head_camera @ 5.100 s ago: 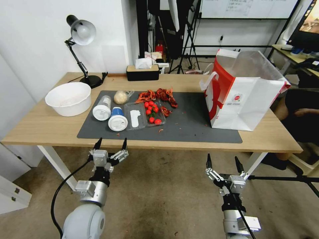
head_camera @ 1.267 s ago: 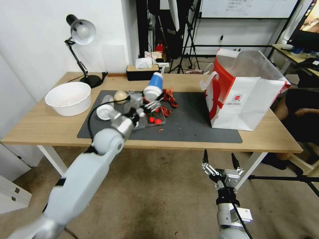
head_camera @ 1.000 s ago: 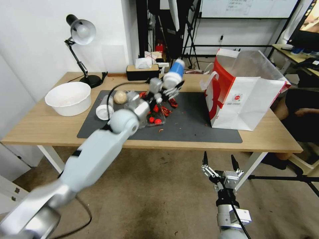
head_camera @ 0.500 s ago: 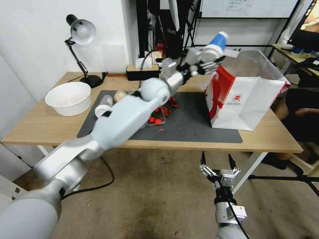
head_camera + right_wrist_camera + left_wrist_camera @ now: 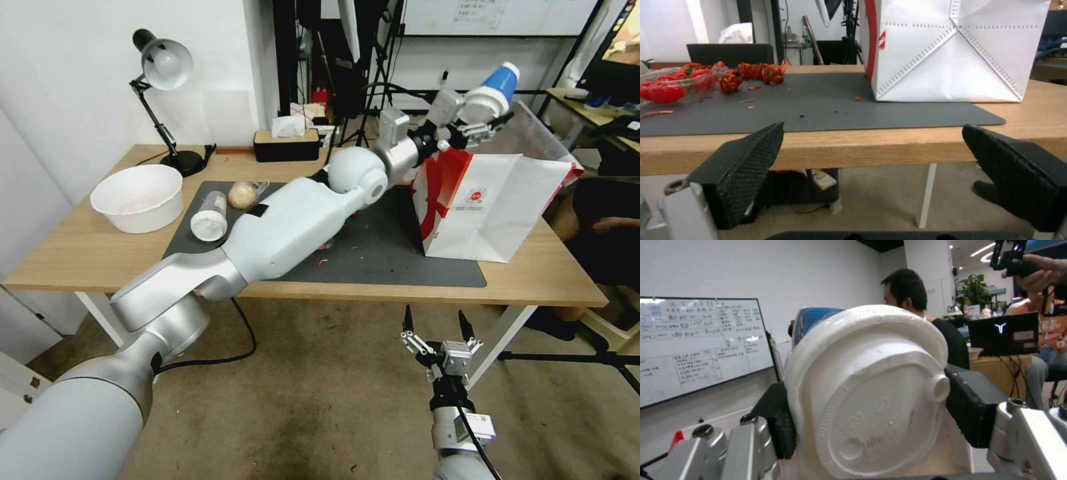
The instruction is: Pick up the trash from the table and place it into the takeout bag.
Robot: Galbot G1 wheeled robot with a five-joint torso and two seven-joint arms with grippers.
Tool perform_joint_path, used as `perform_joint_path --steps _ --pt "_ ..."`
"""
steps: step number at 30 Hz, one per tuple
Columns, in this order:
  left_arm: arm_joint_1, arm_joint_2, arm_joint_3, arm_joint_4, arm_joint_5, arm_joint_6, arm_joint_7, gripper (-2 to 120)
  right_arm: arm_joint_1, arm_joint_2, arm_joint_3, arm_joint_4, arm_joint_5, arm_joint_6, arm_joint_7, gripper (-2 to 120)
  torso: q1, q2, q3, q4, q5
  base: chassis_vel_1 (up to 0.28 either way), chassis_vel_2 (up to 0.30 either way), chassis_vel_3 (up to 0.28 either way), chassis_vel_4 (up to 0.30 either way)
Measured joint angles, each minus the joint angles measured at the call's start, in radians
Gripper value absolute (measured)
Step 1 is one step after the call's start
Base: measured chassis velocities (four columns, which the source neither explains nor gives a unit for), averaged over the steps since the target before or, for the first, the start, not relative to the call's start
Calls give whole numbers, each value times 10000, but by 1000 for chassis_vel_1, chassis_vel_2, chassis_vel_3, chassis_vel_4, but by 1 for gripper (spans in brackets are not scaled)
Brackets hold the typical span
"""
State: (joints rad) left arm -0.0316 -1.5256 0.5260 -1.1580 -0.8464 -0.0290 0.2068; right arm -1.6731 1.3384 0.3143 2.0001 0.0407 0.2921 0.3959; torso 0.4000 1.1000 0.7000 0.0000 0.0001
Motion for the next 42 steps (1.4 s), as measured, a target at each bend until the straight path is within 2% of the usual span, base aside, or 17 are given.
perform_joint_path --steps 3,5,7,8,10,13,22,26,34,35,38,40,42 --pt "-3 -92 10 141 85 -20 1 70 -23 2 21 13 0 10 24 100 0 0 0 -1 0 0 0 0 0" --pt "-2 -110 17 166 106 -18 -20 76 -32 13 28 23 0 19 33 100 0 0 -1 0 -1 0 0 0 0" --pt "8 -132 12 229 142 -13 -38 87 -37 41 29 23 0 31 37 100 0 0 0 1 -1 0 0 0 0" --pt "8 -132 12 229 142 -13 -38 87 -37 41 29 23 0 31 37 100 0 0 0 1 -1 0 0 0 0" --pt "28 -159 -8 250 154 -10 -53 95 -41 64 28 23 3 45 38 100 0 -1 0 0 -1 0 0 0 0" --pt "54 -175 -17 261 161 -2 -71 99 -42 74 28 23 6 58 40 100 0 0 0 0 -1 0 0 0 0" --pt "214 -24 -323 78 184 36 -312 100 -61 68 55 23 17 87 64 100 0 0 0 -3 -1 0 0 0 0" --pt "374 407 -746 -212 179 128 -363 100 -62 47 73 23 25 97 72 100 0 0 0 1 -2 0 0 0 0" --pt "1120 1861 -1650 -1169 109 293 -471 100 -13 26 41 3 26 87 71 100 0 0 -1 1 -4 0 0 0 0" --pt "1120 1861 -1650 -1169 109 293 -471 100 -13 26 41 3 26 87 71 100 0 0 -1 1 -4 0 0 0 0" --pt "1851 2675 -2010 -1819 106 336 -607 100 -10 -16 37 9 25 66 67 100 -1 0 0 1 -5 0 0 0 0" --pt "2070 2848 -2115 -1991 112 344 -640 100 -10 -24 37 11 25 64 66 100 0 0 0 1 -5 0 0 0 0" --pt "2817 3411 -2515 -2537 173 370 -709 100 -11 -66 34 18 23 59 65 100 0 0 0 0 -5 0 0 0 0"
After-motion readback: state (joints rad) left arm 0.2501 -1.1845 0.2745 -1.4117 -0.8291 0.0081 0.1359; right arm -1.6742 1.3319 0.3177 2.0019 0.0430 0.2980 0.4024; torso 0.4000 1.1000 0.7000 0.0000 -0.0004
